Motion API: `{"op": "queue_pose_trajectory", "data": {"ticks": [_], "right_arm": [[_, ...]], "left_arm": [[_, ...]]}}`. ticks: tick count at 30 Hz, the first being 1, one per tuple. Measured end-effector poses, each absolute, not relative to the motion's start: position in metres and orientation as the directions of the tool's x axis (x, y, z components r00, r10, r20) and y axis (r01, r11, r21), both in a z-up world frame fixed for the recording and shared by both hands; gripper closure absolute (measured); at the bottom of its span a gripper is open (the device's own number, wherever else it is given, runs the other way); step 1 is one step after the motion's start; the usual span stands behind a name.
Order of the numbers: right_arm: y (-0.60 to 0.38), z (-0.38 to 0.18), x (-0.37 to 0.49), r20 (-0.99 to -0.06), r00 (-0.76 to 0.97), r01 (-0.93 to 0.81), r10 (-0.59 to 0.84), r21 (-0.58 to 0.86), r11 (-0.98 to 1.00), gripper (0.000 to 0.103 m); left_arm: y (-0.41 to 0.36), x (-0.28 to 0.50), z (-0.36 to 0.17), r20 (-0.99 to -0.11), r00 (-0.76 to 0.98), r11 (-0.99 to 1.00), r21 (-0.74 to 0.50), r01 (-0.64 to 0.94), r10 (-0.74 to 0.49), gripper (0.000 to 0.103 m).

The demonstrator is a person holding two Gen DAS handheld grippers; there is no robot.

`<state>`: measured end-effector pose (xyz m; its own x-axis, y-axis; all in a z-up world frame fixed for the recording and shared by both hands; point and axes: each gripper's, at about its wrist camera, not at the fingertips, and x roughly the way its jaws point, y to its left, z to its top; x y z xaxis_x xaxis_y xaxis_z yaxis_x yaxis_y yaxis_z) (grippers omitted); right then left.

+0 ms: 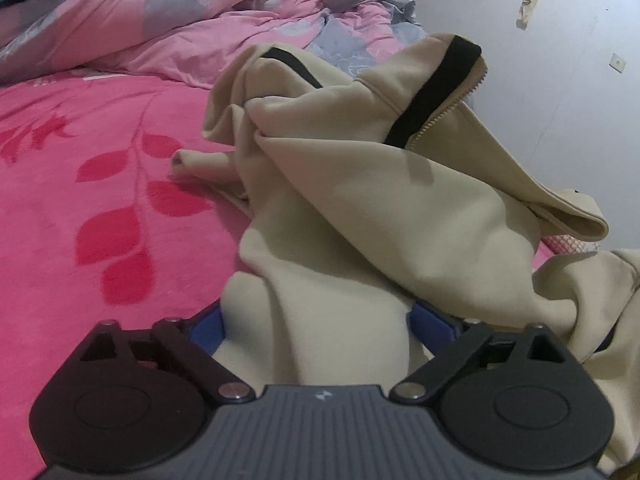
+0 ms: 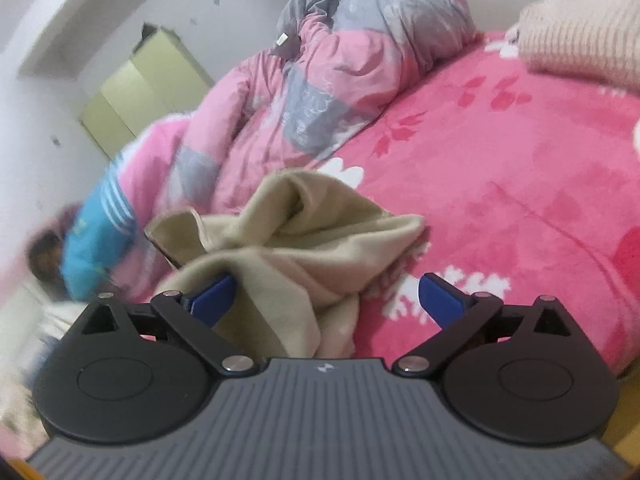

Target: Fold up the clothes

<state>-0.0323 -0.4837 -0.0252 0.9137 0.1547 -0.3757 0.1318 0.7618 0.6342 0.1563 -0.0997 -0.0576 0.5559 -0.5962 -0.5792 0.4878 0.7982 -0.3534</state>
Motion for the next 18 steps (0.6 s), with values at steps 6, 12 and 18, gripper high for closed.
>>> {"op": "queue_pose_trajectory", "data": {"ticks": [6,12,18], "right_arm": [[-0.540,-0.061,-0.002,-0.298,0.914,0.130,0.274,0.857,0.498,0.002],[-0.541,-0.091,0.084,-0.299,0.793,0.059,0.530,0.904,0.423,0.001],[-0.495,-0.095,0.160,-0.304,0.635,-0.051,0.710,0.901,0.432,0.000]], "left_arm": [[-0.109,0.159,-0.058,-0.569,0.516,0.765,-0.407,0.500,-0.640,0.041],[-0.109,0.155,-0.061,-0.539,0.456,0.703,-0.488,0.517,-0.709,0.053],[-0.102,0.151,-0.065,-0.465,0.408,0.619,-0.617,0.487,-0.785,0.053]]}}
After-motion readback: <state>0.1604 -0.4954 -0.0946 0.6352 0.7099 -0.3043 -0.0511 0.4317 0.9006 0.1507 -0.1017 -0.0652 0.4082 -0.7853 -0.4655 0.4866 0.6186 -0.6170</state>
